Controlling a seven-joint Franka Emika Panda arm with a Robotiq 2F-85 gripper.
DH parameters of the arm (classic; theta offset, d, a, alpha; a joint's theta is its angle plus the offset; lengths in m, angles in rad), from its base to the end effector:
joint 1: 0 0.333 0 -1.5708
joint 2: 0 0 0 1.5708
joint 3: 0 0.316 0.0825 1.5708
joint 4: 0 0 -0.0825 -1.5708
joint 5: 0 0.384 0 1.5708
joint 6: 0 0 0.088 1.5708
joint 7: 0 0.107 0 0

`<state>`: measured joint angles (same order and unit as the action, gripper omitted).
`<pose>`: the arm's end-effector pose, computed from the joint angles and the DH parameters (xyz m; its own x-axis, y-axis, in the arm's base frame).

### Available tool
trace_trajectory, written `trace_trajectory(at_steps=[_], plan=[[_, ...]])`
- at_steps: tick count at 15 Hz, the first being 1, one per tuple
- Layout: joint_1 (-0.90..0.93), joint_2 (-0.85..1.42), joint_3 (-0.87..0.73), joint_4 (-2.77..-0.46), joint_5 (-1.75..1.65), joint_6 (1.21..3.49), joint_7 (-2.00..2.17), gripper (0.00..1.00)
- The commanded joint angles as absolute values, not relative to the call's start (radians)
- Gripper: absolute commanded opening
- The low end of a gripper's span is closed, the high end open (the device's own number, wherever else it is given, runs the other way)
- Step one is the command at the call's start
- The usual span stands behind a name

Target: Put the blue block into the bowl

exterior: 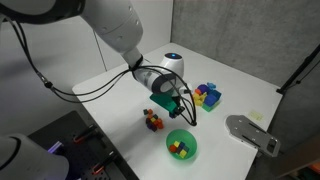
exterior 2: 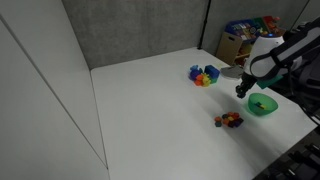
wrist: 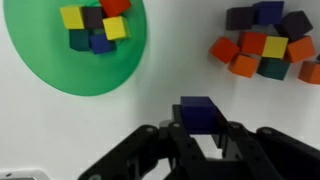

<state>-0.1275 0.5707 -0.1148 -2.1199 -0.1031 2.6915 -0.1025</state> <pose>0.5541 -0.1352 0.1396 0.9995 -0.0296 -0.0148 -0.0278 -0.9940 0.1056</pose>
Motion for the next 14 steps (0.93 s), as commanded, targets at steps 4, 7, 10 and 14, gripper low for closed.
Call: trace_trajectory(at_steps=[4, 7, 10, 14], plan=[[-0.295, 0.447, -0.138, -2.223, -0.017, 2.639, -0.157, 0.61], [-0.345, 0.405, -0.125, -2.247, 0.035, 2.623, -0.205, 0.86], [-0.375, 0.34, -0.077, -2.286, 0.108, 2.58, -0.305, 1.0], [-0.334, 0.238, -0.048, -2.339, 0.16, 2.492, -0.363, 1.0]])
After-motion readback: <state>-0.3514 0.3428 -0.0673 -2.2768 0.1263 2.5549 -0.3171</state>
